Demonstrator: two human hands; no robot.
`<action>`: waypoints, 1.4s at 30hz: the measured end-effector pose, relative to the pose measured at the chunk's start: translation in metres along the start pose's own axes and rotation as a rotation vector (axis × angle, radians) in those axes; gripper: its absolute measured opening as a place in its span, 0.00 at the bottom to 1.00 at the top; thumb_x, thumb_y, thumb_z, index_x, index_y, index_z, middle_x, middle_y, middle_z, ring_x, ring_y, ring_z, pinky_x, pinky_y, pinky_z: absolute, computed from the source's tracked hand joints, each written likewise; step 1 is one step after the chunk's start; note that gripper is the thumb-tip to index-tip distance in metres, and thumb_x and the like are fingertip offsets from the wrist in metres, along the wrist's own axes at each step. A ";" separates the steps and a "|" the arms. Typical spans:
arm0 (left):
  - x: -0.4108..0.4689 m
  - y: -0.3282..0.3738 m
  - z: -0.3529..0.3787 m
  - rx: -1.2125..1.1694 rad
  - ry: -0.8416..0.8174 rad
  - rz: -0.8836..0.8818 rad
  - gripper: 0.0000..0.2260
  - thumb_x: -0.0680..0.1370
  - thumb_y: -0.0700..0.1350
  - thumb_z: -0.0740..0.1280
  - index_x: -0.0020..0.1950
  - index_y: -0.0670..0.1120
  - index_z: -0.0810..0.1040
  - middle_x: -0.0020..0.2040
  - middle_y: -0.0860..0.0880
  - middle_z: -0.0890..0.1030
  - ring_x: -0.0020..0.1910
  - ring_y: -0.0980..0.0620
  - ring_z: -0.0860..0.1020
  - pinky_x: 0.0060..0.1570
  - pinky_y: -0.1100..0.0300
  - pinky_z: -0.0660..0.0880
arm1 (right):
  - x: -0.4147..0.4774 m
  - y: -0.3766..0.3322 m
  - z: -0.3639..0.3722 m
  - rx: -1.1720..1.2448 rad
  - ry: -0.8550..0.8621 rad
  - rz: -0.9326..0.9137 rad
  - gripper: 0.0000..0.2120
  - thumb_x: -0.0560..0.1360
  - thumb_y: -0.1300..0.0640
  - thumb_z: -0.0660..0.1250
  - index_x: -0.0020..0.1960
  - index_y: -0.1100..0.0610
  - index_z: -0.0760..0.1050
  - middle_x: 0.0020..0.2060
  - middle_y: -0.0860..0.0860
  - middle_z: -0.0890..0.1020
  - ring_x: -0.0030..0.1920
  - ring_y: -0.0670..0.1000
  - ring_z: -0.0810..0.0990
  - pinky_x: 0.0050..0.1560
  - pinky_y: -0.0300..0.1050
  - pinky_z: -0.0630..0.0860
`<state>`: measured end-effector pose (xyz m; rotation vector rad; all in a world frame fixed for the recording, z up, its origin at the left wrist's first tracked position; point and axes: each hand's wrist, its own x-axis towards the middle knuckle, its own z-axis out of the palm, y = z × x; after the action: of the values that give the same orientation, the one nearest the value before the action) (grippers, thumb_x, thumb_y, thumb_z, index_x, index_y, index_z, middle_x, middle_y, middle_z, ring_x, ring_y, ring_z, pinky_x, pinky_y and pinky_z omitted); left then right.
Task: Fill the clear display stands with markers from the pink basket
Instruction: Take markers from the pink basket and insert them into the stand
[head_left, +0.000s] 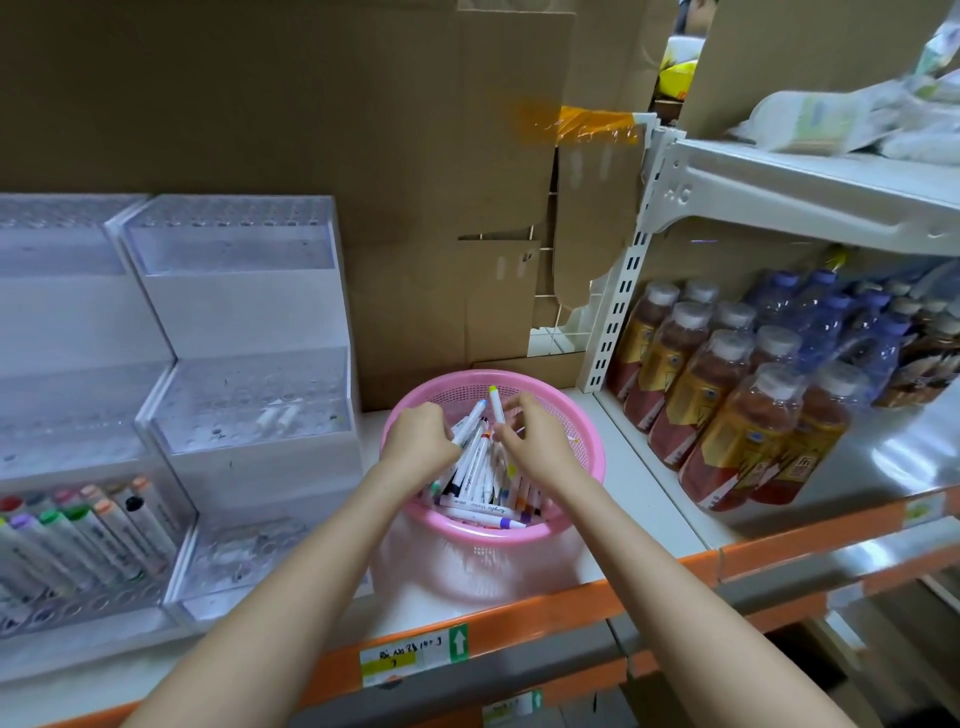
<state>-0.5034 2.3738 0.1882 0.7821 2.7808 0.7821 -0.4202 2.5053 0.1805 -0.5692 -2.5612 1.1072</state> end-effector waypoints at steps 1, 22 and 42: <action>-0.003 0.000 -0.001 -0.028 0.007 0.010 0.02 0.66 0.36 0.68 0.34 0.40 0.80 0.35 0.43 0.82 0.40 0.47 0.80 0.36 0.54 0.74 | -0.002 -0.002 -0.001 0.028 0.010 -0.013 0.12 0.78 0.60 0.65 0.60 0.57 0.71 0.42 0.51 0.80 0.42 0.50 0.77 0.37 0.42 0.69; -0.115 -0.032 -0.121 -0.345 0.328 0.423 0.33 0.69 0.37 0.68 0.70 0.57 0.63 0.34 0.47 0.78 0.30 0.52 0.78 0.38 0.56 0.77 | -0.063 -0.118 0.024 0.234 0.149 -0.458 0.26 0.74 0.65 0.69 0.69 0.49 0.68 0.36 0.51 0.81 0.37 0.52 0.80 0.38 0.40 0.75; -0.199 -0.221 -0.204 -0.369 0.511 0.256 0.16 0.75 0.38 0.70 0.60 0.46 0.72 0.35 0.49 0.80 0.37 0.56 0.80 0.42 0.59 0.79 | -0.117 -0.256 0.186 0.340 -0.089 -0.564 0.23 0.75 0.64 0.70 0.67 0.52 0.67 0.35 0.56 0.81 0.34 0.54 0.80 0.41 0.56 0.79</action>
<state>-0.4880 2.0183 0.2474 0.9847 2.8234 1.6964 -0.4559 2.1740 0.2350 0.2750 -2.2945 1.3151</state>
